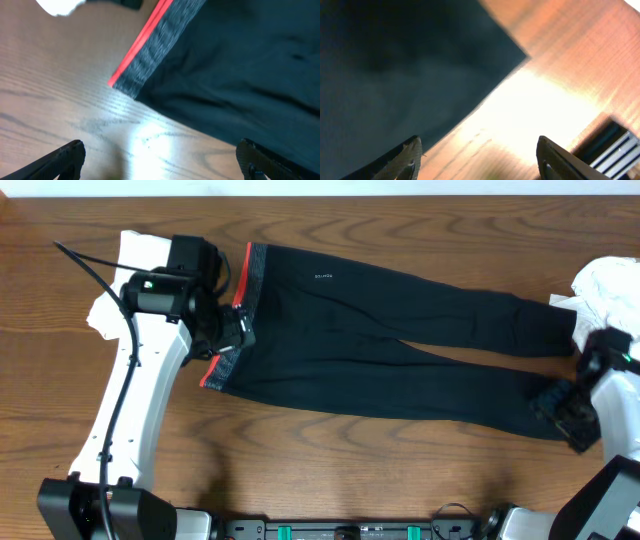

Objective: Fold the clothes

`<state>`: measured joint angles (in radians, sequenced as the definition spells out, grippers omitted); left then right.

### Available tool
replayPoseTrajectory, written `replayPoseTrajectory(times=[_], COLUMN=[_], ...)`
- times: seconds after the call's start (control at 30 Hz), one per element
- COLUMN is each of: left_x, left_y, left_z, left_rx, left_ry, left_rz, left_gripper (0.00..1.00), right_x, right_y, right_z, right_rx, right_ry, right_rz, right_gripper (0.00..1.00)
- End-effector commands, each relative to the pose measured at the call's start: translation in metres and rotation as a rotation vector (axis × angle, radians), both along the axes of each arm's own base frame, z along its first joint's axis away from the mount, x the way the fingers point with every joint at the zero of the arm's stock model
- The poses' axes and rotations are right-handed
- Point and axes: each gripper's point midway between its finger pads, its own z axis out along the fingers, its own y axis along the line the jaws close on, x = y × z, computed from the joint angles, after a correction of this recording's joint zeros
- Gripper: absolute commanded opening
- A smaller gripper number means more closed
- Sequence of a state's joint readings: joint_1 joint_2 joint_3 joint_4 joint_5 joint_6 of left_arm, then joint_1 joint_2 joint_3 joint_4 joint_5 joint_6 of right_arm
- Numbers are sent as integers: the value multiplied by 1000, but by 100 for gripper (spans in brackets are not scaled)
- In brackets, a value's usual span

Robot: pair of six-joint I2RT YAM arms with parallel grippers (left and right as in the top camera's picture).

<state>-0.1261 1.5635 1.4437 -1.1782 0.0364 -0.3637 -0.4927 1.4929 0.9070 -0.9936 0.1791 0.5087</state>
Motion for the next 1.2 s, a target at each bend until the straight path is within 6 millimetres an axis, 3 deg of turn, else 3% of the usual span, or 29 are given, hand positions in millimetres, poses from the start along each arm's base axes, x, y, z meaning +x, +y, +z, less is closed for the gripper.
replayPoseTrajectory(times=[0.0, 0.27, 0.57, 0.63, 0.7, 0.77, 0.97, 1.17], left_x=[-7, -7, -3, -3, -4, -4, -6, -27], left_y=[0, -1, 2, 2, 2, 2, 14, 32], left_z=[-12, -30, -31, -31, -31, -31, -36, -68], left_rx=[-8, -15, 2, 3, 3, 3, 18, 16], left_ry=[36, 39, 24, 24, 27, 28, 38, 114], left_rz=[17, 16, 20, 20, 20, 20, 118, 255], left_gripper=[98, 98, 98, 98, 98, 98, 98, 98], right_x=[-18, -9, -4, -8, -11, -13, -11, -8], right_y=[-12, -16, -18, -20, -21, -23, -26, -27], right_z=[-9, -33, -50, -54, -57, -58, -58, -57], right_rx=[21, 158, 117, 100, 84, 69, 56, 54], right_ry=[-17, -217, -271, -256, -249, -240, -249, -263], right_rz=[-99, -101, -64, -70, -71, -72, -72, -77], right_gripper=[72, 69, 67, 61, 37, 19, 9, 2])
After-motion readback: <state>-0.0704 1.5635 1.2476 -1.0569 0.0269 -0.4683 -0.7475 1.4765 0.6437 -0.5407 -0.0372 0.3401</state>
